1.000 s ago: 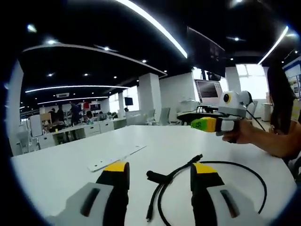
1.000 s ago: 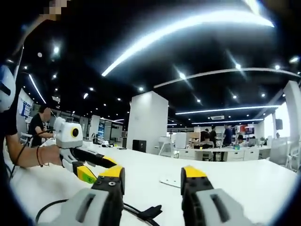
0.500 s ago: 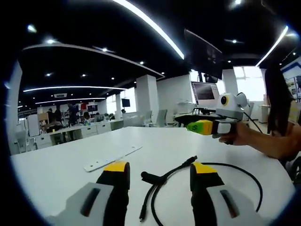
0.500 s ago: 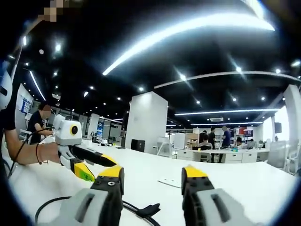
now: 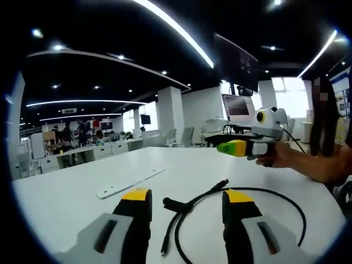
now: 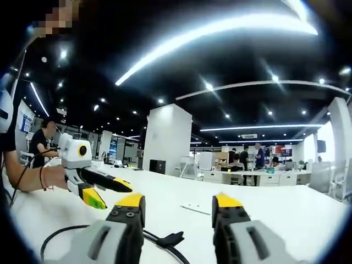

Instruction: Find the charging cable on the desk, coil it up and secure with Velcro.

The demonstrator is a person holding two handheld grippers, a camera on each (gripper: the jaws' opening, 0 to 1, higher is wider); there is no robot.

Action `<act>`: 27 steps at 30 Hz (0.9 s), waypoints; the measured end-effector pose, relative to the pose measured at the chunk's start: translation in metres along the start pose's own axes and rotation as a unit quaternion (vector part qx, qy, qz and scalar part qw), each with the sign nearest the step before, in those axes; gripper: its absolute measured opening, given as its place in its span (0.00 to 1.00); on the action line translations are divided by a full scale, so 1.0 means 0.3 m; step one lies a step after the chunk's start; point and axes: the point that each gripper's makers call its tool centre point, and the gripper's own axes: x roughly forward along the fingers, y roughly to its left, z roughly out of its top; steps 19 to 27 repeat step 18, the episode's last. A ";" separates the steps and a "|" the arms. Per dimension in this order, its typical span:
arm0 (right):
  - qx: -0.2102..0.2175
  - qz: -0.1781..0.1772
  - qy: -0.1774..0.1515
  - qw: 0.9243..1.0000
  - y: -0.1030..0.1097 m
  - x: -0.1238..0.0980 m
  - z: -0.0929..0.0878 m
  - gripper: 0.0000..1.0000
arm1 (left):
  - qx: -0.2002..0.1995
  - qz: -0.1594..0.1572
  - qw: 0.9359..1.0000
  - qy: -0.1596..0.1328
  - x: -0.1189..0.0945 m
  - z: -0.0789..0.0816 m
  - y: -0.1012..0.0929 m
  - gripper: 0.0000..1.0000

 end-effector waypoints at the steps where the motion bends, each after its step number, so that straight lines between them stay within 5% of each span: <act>1: 0.001 -0.001 0.002 1.000 -0.001 0.000 -0.002 0.50 | -0.001 0.001 1.000 -0.001 0.000 0.001 0.001 0.52; 14: 0.011 0.014 0.007 1.000 0.026 0.017 -0.030 0.49 | 0.000 0.006 1.000 -0.028 -0.012 0.031 0.013 0.51; 27: 0.018 0.014 0.016 1.000 0.022 0.024 -0.057 0.49 | 0.000 0.006 1.000 -0.027 -0.013 0.028 0.015 0.51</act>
